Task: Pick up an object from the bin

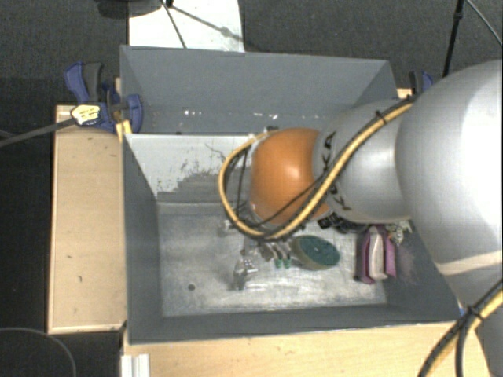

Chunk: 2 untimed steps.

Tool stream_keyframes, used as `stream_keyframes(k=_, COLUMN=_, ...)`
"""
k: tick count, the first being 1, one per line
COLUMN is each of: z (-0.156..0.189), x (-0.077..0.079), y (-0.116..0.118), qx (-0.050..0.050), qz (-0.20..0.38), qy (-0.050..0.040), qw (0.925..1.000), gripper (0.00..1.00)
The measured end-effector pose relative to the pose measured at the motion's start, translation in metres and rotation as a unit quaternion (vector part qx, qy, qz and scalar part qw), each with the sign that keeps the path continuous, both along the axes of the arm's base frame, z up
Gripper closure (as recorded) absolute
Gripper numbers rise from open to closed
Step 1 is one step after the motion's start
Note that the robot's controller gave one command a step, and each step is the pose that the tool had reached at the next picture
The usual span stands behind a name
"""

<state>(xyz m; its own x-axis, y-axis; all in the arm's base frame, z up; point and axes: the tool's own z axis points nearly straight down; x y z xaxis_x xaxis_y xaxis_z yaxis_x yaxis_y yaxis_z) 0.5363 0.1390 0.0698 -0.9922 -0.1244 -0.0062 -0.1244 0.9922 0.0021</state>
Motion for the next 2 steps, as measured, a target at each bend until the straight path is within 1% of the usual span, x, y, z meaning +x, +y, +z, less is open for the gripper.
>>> stream_keyframes(k=1, z=0.003, x=0.040, y=-0.086, qx=0.000, qz=-0.088, qy=-0.0026, qw=0.9961, gripper=0.00)
stream_keyframes(k=2, z=0.031, x=0.013, y=-0.084, qx=0.000, qz=-0.156, qy=0.0029, qw=0.9878, gripper=0.00)
